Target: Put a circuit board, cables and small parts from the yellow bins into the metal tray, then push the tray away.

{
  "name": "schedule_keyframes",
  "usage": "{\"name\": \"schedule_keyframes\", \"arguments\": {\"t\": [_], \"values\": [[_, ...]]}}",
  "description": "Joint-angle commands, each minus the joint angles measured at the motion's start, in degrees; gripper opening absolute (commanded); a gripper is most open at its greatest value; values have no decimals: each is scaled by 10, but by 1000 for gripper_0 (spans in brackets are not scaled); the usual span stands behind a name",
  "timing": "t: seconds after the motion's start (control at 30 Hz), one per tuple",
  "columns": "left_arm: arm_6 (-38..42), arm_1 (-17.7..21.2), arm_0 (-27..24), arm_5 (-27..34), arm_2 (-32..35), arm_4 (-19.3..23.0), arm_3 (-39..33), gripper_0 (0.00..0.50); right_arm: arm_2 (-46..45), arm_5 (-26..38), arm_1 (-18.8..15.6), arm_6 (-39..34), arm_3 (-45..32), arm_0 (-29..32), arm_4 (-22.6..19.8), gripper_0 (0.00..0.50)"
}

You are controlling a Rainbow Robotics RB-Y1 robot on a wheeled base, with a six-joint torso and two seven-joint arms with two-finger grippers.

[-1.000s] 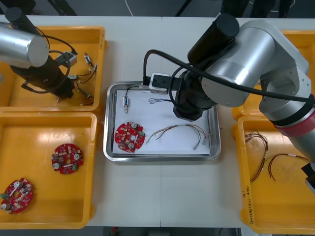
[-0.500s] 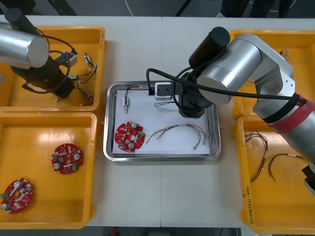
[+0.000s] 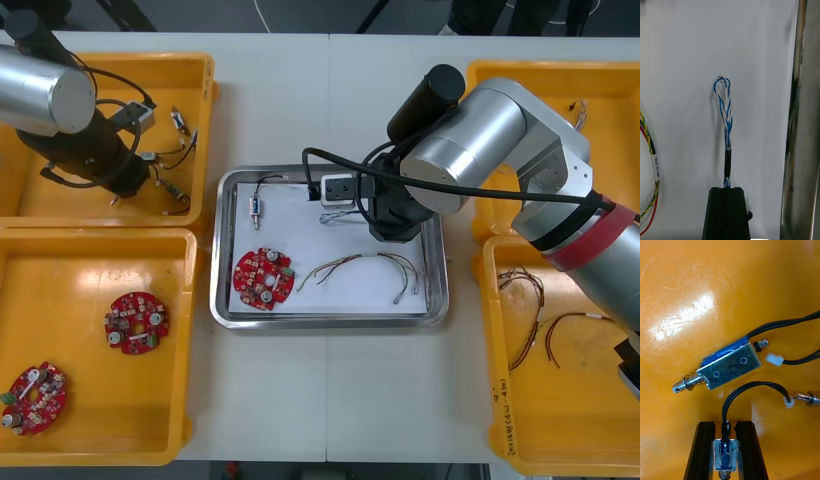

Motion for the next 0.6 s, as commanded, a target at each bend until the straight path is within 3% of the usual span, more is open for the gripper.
{"name": "schedule_keyframes", "arguments": {"t": [0.03,0.13,0.17,0.2,0.23,0.3,0.33,0.6], "values": [[-2,31,12,35,48,-5,-41,1,19,-10,-5,19,-8,-23,8,0],[0,35,12,60,72,-6,-57,2,23,-13,-5,21,-2,-23,6,6],[1,38,12,71,81,-8,-63,1,23,-18,-6,23,2,-23,4,43],[1,38,13,82,90,-10,-70,1,23,-21,-5,26,6,-23,2,140],[1,38,12,86,94,-12,-75,1,23,-23,-6,27,7,-23,1,188],[4,39,12,114,109,-25,-92,2,23,-27,-7,33,8,-22,-2,444],[5,39,12,128,115,-32,-100,0,23,-27,-8,33,8,-23,-2,500],[25,38,12,197,151,-44,-152,1,18,-24,-10,34,4,-23,-9,500]]}}
